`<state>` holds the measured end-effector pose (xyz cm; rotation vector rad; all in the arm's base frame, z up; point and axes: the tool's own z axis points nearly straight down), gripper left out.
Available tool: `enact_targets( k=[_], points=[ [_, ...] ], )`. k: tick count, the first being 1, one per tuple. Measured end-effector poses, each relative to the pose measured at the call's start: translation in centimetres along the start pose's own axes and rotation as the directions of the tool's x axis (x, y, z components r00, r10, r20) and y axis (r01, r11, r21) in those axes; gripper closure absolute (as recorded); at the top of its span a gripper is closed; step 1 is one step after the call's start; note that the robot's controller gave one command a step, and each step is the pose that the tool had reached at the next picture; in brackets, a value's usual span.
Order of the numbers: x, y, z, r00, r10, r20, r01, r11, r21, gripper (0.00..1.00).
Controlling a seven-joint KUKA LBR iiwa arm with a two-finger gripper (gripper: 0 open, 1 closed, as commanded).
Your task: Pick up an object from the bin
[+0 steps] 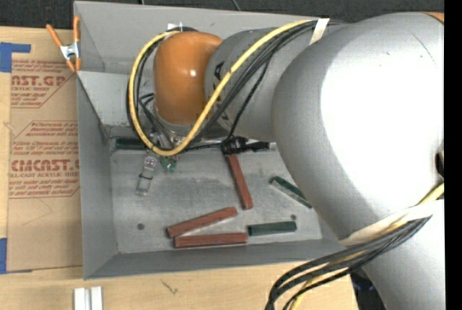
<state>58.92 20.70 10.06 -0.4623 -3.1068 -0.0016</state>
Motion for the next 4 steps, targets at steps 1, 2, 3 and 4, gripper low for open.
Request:
enact_targets(
  k=[1, 2, 3, 4],
  points=[
    [-0.8, -0.9, 2.9, 0.988, 0.156, 0.006, -0.156, 0.988, -0.005, 1.00],
    [-0.8, -0.9, 2.9, 0.988, 0.156, 0.006, -0.156, 0.988, -0.005, 1.00],
    [0.1, -1.2, -2.2, 0.990, 0.143, -0.004, -0.143, 0.990, 0.004, 1.00],
    [0.2, -0.9, -8.3, 0.989, 0.147, 0.002, -0.147, 0.989, -0.001, 0.00]
  ],
)
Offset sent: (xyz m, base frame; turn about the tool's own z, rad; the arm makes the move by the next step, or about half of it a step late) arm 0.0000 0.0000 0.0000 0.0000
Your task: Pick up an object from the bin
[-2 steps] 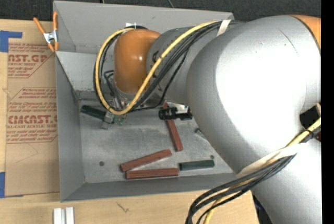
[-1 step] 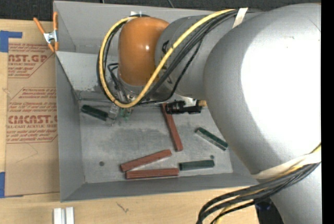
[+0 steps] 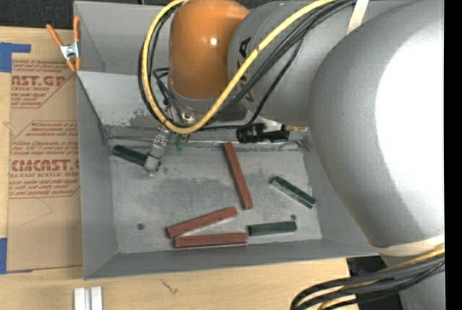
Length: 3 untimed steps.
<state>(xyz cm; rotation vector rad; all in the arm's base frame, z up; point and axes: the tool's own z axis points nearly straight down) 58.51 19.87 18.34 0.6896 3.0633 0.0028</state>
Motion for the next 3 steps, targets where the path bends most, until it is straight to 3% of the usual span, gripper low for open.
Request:
enact_targets(
  k=[1, 2, 3],
  points=[
    [0.1, 0.0, 1.0, 1.000, 0.004, -0.001, -0.004, 1.000, 0.001, 0.00],
    [-0.4, 0.6, 6.4, 0.999, 0.039, 0.004, -0.039, 0.999, -0.004, 0.00],
    [3.7, -0.7, 11.3, 0.996, 0.088, -0.002, -0.088, 0.996, 0.002, 1.00]
  ],
)
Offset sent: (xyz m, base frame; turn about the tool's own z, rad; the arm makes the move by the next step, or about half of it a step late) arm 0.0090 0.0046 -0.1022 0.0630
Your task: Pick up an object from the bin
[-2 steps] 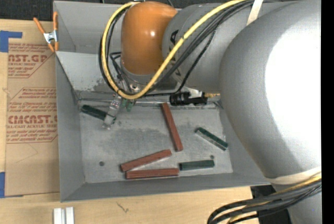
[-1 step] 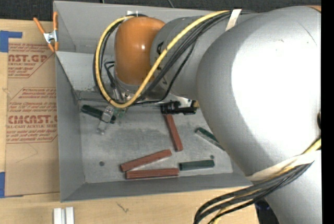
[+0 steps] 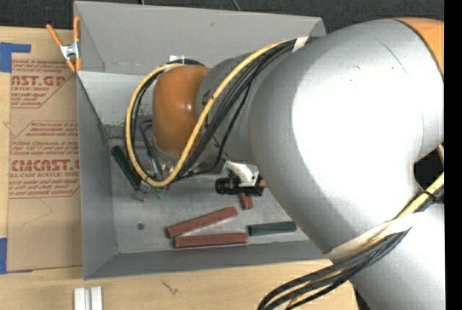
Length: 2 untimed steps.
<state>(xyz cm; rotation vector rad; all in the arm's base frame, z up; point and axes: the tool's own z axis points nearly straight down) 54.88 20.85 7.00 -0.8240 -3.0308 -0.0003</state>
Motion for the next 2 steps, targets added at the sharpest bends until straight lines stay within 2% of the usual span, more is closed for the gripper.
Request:
enact_targets(
  k=[1, 2],
  points=[
    [0.0, 0.0, 0.0, 1.000, 0.000, 0.000, 0.000, 1.000, 0.000, 1.00],
    [-0.8, 0.3, -4.9, 1.000, 0.013, -0.004, -0.013, 1.000, 0.005, 1.00]
  ],
)
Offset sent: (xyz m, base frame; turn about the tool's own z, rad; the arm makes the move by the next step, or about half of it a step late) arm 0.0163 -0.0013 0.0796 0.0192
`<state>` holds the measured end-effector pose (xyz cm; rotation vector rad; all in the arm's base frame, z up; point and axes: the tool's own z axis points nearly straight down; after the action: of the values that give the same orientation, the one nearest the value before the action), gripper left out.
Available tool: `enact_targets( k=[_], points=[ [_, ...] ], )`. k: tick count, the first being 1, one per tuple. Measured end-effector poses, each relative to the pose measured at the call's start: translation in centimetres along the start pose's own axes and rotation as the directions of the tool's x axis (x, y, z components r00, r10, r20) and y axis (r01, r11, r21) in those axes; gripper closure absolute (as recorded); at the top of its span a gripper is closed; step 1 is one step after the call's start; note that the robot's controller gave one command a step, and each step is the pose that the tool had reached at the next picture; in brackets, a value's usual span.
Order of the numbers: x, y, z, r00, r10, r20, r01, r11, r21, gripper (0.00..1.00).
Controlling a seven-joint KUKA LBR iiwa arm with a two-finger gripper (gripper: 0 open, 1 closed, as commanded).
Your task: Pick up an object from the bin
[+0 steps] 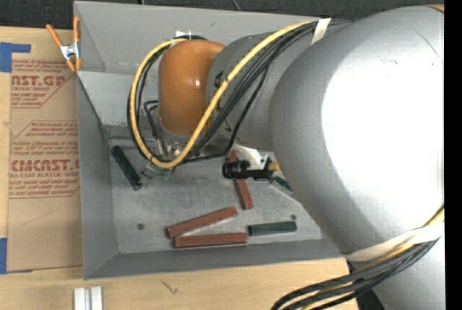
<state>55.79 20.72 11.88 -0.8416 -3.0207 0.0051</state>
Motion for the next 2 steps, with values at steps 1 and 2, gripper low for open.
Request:
enact_targets(
  k=[1, 2],
  points=[
    [0.0, 0.9, -6.9, 1.000, -0.006, 0.003, 0.006, 1.000, -0.003, 1.00],
    [-1.0, 2.1, -0.4, 1.000, -0.012, 0.004, 0.012, 1.000, -0.001, 0.00]
  ],
)
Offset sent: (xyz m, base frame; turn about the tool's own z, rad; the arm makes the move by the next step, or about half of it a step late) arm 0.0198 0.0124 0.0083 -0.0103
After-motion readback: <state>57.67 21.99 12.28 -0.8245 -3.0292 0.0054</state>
